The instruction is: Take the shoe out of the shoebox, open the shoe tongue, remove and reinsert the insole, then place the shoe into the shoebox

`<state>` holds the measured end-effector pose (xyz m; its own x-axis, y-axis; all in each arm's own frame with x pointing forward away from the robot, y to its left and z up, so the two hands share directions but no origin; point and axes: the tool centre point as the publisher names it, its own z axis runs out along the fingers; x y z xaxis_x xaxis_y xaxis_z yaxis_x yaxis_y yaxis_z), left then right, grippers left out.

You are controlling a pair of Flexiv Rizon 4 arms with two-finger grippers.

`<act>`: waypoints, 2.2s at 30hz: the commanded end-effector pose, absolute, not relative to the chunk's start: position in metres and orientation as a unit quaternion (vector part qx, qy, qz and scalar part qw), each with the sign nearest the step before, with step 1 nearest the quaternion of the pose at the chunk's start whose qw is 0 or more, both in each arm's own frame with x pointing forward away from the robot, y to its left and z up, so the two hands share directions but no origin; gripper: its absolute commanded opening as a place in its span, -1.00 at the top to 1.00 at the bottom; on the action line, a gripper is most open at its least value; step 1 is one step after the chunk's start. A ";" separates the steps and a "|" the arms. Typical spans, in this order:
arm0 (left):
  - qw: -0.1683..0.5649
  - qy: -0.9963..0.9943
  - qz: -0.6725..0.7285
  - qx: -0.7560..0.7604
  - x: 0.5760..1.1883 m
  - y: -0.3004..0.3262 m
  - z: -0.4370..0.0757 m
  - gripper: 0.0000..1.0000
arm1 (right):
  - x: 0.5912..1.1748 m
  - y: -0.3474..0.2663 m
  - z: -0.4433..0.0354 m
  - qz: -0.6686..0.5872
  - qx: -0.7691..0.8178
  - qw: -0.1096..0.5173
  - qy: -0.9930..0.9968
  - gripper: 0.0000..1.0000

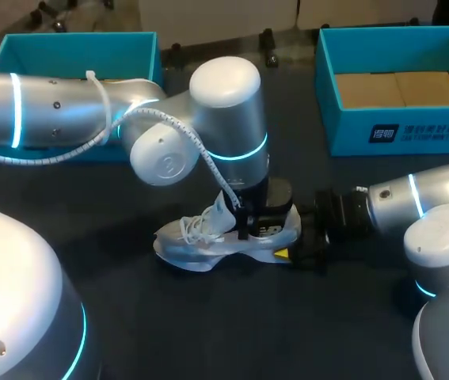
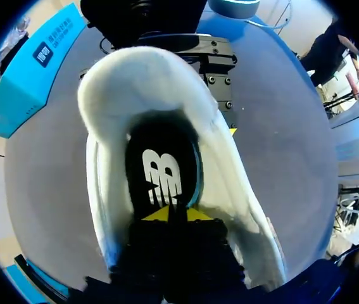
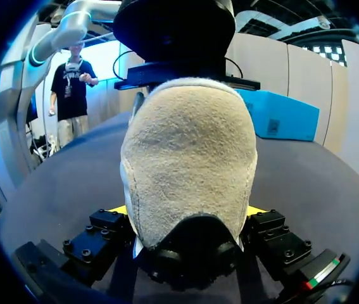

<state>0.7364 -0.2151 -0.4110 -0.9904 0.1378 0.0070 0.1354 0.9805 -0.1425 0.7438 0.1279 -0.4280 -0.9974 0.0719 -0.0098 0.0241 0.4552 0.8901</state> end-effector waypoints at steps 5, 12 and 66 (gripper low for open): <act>0.005 -0.995 0.079 -0.065 0.742 -0.214 -0.440 1.00 | 0.742 0.132 -0.433 0.520 0.028 0.024 0.853 1.00; 0.009 -0.994 0.090 -0.064 0.741 -0.206 -0.419 1.00 | 0.742 0.132 -0.433 0.520 0.028 0.024 0.853 1.00; 0.089 -0.968 0.220 -0.078 0.725 -0.189 -0.319 1.00 | 0.742 0.132 -0.433 0.520 0.028 0.024 0.853 1.00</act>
